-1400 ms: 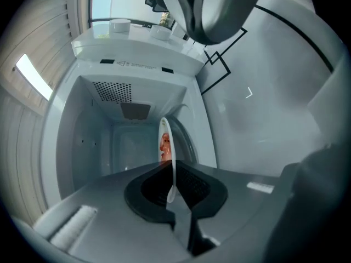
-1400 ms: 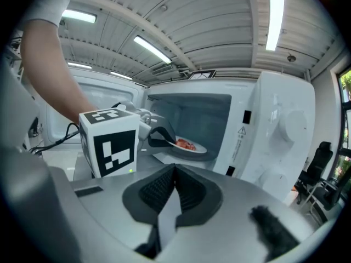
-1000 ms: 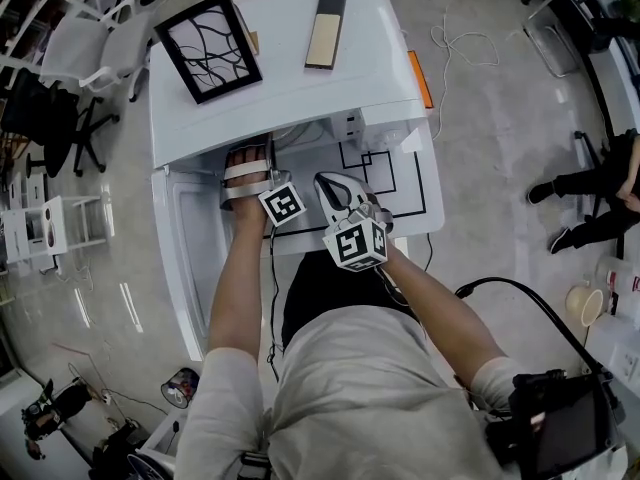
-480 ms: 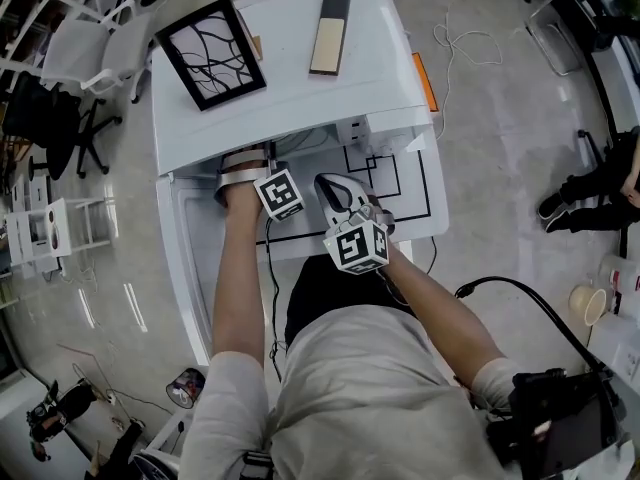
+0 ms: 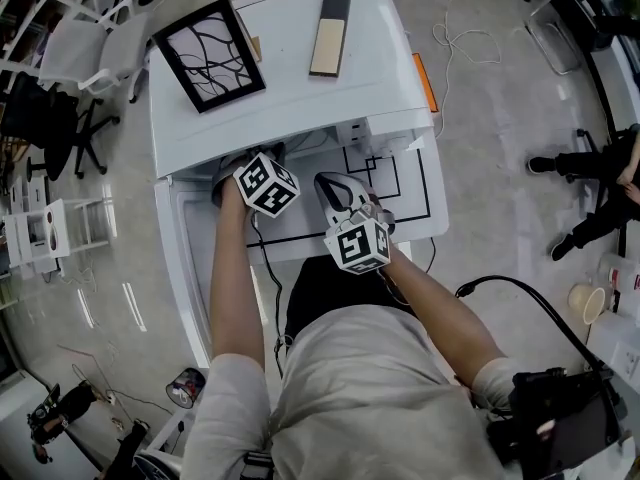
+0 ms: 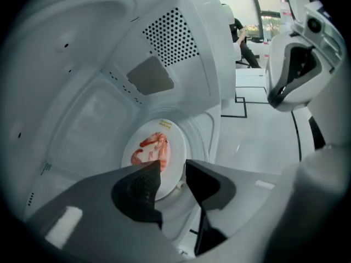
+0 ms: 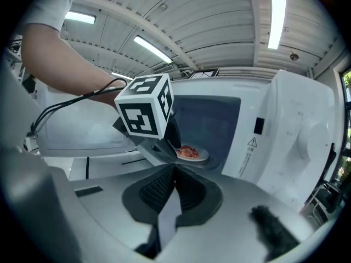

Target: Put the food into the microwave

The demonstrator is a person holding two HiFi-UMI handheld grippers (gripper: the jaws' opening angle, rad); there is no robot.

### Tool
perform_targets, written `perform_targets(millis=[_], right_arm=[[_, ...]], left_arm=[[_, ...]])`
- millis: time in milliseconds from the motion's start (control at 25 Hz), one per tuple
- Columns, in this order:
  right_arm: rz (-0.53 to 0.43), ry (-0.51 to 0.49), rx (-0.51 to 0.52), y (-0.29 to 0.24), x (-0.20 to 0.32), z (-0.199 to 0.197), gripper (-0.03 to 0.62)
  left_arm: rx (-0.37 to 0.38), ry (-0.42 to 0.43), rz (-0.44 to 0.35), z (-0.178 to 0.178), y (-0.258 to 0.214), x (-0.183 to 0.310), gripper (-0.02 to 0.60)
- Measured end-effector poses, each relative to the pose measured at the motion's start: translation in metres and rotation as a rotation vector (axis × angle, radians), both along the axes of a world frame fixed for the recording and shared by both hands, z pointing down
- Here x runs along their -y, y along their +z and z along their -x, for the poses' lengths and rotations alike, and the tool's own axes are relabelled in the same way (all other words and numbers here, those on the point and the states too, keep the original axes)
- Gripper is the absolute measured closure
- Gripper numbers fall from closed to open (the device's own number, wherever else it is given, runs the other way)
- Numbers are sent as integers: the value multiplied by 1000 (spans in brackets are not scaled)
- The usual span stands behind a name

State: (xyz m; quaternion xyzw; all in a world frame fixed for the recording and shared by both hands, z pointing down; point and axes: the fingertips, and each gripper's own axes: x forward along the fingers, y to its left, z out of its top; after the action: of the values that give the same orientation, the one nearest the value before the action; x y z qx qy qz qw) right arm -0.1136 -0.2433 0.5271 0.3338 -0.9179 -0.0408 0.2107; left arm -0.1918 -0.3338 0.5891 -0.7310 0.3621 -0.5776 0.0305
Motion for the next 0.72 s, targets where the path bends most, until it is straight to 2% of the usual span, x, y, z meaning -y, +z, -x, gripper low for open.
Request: perform_targets(millis=[160,400,600,720], right_arm=[[2,-5,1,0,-1,-1,583],[4,9,8,-3,-3,-7,583],[4,24,25,-9,-5,-15,583],[16,36,43,-13,-8,-19,583]], left_arm=[[-96,-48,-1,-2,-7,-3,430],[-113,-70,-64,-6,-22,-15,454],[-229,-132,-116,-26,-35,-36,457],[-303,-201,-176,-35,-42,-50,533]])
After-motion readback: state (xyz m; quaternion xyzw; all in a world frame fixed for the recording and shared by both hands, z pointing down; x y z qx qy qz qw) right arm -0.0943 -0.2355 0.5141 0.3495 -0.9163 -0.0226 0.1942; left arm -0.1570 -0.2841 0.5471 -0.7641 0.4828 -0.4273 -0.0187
